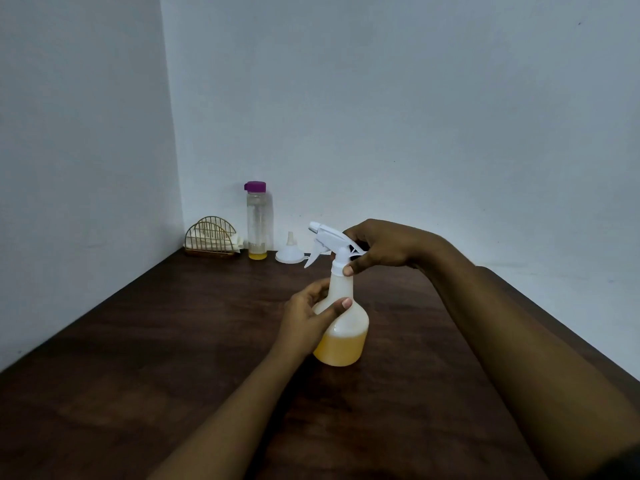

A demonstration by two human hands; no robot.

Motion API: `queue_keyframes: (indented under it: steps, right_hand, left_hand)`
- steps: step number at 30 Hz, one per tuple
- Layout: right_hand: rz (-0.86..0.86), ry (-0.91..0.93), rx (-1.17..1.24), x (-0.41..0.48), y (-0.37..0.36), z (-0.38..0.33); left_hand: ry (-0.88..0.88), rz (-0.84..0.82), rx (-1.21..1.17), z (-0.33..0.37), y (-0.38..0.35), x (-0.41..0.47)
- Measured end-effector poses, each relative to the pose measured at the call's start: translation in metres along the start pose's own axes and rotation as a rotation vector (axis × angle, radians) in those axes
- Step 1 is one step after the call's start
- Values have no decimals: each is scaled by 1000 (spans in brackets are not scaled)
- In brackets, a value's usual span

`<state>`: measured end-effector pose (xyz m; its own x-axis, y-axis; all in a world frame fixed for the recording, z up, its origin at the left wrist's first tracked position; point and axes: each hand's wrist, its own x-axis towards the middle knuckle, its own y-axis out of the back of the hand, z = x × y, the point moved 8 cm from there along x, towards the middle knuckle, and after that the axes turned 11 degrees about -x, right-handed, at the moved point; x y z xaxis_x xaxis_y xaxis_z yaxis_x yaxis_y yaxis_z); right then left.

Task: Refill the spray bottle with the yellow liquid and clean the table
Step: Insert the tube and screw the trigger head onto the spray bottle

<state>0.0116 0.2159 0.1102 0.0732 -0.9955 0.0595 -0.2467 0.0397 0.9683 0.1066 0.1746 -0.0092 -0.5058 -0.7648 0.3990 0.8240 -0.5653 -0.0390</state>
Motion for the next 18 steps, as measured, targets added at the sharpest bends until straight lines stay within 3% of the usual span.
queue_keyframes:
  steps: [4,9,14,18]
  right_hand:
    - [128,-164,-17,-3,0,5]
    - [441,-363,-197,-17,-8,3]
    - [271,-260,371,-33,-28,26]
    - [322,-179,568,-32,-36,24]
  left_hand:
    - [-7,12,15,1,-1,-1]
    - [-26,24,50,2,0,-2]
    - [-20,18,24,4,-1,-3]
    - [-29,12,1,4,-2,-3]
